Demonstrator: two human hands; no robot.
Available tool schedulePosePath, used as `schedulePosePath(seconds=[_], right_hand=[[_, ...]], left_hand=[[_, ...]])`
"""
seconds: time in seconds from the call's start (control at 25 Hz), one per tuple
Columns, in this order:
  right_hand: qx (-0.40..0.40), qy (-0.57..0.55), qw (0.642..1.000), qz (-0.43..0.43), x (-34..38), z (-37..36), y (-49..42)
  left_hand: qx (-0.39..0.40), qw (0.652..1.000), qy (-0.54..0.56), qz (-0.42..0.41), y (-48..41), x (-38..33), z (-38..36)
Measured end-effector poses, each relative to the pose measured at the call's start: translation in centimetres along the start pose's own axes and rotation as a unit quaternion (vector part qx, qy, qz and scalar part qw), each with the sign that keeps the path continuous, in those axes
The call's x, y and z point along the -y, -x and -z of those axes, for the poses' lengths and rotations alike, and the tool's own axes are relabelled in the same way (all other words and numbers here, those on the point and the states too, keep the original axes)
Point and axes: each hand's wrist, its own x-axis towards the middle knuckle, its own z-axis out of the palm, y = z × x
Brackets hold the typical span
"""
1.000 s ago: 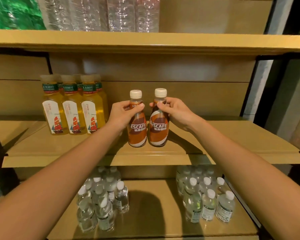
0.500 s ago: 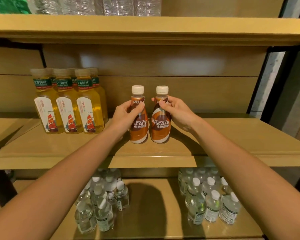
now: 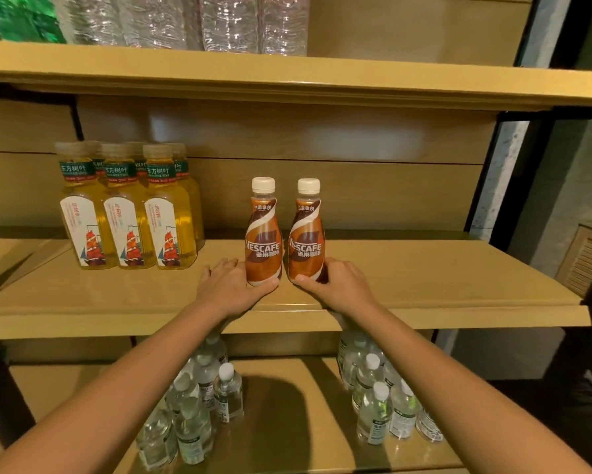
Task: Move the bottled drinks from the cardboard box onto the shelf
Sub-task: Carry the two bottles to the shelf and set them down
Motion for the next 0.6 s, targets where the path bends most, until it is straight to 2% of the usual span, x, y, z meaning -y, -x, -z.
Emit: schedulePosePath(seconds=[0.12, 0.28, 0.44, 0.6], right_hand=[[-0.007, 0.103, 0.995, -0.006, 0.2, -0.7, -1.2], [0.006, 0.182, 0.982, -0.041, 0.4, -1.1, -4.0], [0.047, 0.210, 0.974, -0.076, 0.2, -1.6, -6.9], [0.048, 0.196, 0.976, -0.077, -0.1, -2.4, -8.7]], left_hand=[[0.009, 0.999, -0.047, -0.004, -0.9, -0.2, -0.2], [0.012, 0.998, -0.058, 0.015, -3.6, -0.1, -0.6], [0.018, 0.998, -0.046, 0.040, -6.8, 0.3, -1.4], [0.017, 0.998, -0.040, 0.040, -8.8, 0.8, -1.9]])
